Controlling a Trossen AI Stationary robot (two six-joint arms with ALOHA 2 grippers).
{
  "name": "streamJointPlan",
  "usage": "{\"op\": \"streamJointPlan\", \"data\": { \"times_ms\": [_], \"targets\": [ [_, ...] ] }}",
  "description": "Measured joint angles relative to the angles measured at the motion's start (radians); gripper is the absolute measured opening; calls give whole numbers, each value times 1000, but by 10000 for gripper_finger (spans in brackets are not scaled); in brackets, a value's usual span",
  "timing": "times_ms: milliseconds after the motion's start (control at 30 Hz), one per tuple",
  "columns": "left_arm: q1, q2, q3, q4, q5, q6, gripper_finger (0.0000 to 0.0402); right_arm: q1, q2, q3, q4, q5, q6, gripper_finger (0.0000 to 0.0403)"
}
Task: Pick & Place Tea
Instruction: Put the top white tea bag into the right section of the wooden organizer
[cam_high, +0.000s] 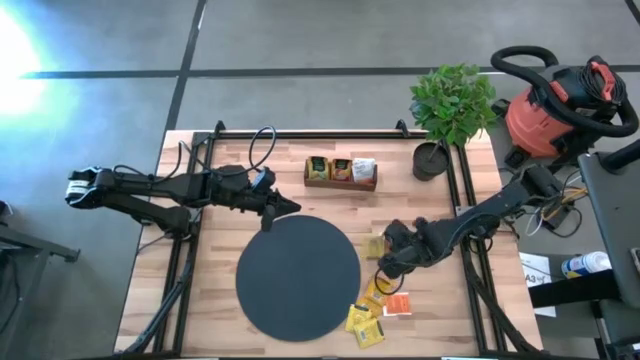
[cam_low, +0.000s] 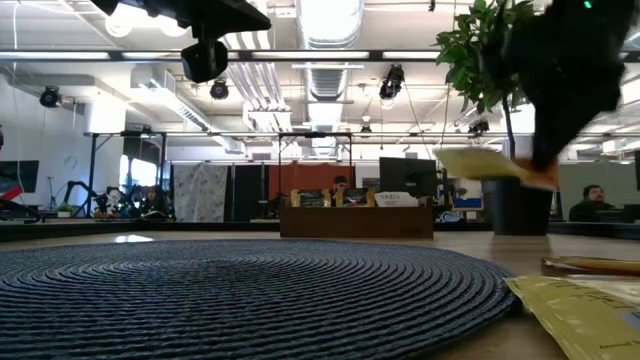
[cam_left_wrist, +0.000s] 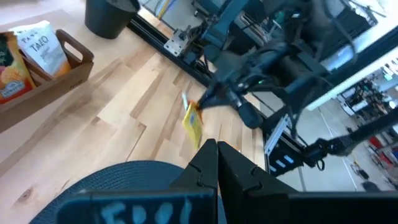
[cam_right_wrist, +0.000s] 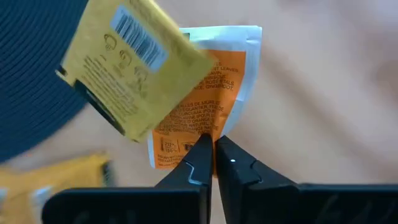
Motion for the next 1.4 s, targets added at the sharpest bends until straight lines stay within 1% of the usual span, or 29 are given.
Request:
{"op": "streamJointPlan", "data": {
  "times_ms": [133,233,300,367,467,567,633,700,800,867,933,1000,1033,1100,1167,1233,1267,1333,1400],
  "targets": [
    [0,0,2,18,-16,-2,5,-13,32,123,-273,194,-9,10],
    [0,0,5,34,-21,-1,5,-27,74,201,-430,336,-15,11],
    [1,0,4,55,-20,-1,5,-32,107,248,-490,412,-64,12],
    [1,0,3,83,-24,-7,5,-32,142,296,-498,486,-164,12],
    [9,0,3,88,-70,-53,5,-31,199,383,-496,576,-330,12],
    [38,1,5,105,-146,-172,5,-31,251,461,-497,676,-446,12],
    [62,1,1,174,-160,-227,5,-33,278,508,-499,752,-499,13],
    [96,1,0,220,-140,-272,5,-37,295,543,-503,829,-551,13],
    [153,4,-1,254,-71,-378,5,-50,304,575,-523,944,-582,13],
    [192,6,-1,260,-33,-456,5,-67,302,588,-528,982,-571,13],
    [218,16,-1,260,-3,-511,5,-92,291,591,-526,984,-538,13],
    [226,30,-1,260,8,-518,5,-127,276,601,-522,953,-466,13],
    [225,38,-1,261,13,-495,5,-147,264,603,-518,911,-428,13],
    [221,51,1,276,21,-400,5,-188,236,603,-494,804,-374,13],
    [209,65,3,295,24,-277,5,-223,207,599,-449,662,-381,13],
    [198,68,8,306,23,-153,5,-252,170,588,-355,495,-464,13],
    [192,68,12,306,24,-93,5,-268,151,580,-292,389,-528,13],
    [182,69,29,314,24,40,5,-302,105,551,-136,138,-638,13],
    [167,66,47,312,23,177,5,-337,64,514,46,-84,-699,13]
  ]
}}
